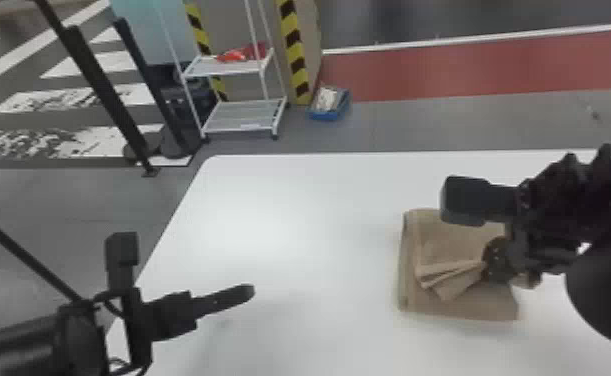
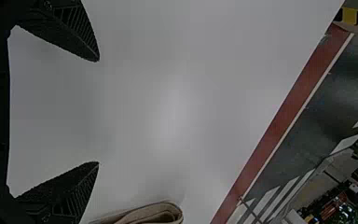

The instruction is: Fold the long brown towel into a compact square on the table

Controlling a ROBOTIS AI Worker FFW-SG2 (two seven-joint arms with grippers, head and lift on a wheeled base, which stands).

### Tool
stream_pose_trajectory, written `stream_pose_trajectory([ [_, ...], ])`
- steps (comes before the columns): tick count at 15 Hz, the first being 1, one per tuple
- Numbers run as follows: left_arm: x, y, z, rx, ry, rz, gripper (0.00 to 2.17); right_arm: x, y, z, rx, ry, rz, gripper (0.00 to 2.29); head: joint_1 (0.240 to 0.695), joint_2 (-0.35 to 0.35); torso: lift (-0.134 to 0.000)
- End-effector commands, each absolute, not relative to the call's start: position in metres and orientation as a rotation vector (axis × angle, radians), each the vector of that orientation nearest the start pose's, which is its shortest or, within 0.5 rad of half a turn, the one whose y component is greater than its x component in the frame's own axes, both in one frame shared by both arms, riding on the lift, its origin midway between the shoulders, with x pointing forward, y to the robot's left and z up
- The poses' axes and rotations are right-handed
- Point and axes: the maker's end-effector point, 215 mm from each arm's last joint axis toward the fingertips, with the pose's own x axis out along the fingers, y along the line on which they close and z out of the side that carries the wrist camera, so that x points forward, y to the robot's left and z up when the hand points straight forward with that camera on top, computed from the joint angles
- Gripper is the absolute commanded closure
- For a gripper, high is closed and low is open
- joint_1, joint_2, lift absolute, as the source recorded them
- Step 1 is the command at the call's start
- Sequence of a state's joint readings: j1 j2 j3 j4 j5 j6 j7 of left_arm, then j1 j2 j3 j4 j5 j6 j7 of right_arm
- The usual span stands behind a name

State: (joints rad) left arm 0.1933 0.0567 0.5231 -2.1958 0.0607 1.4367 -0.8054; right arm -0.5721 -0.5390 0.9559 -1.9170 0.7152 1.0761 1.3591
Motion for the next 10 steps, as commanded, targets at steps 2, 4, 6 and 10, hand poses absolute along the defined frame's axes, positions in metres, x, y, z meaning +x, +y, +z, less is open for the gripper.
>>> stream_pose_trajectory([
  [2,0.379,0.308,-0.422,-0.51,0.812,-0.273,0.09,0.473,-0.112,-0.384,-1.051,0.9,1.065,1.12,0.695,0.261,-0.124],
  [4,0.374,0.288,-0.425,-0.549,0.811,-0.293,0.09,0.475,-0.108,-0.376,-0.995,0.885,1.071,1.12,0.695,0.257,-0.124],
  [6,0.363,0.254,-0.431,-0.603,0.822,-0.357,0.07,0.473,-0.102,-0.375,-0.952,0.883,1.07,1.12,0.695,0.248,-0.124],
  [10,0.361,0.236,-0.439,-0.593,0.841,-0.39,0.13,0.451,-0.082,-0.38,-0.902,0.887,1.103,1.12,0.695,0.205,-0.124],
])
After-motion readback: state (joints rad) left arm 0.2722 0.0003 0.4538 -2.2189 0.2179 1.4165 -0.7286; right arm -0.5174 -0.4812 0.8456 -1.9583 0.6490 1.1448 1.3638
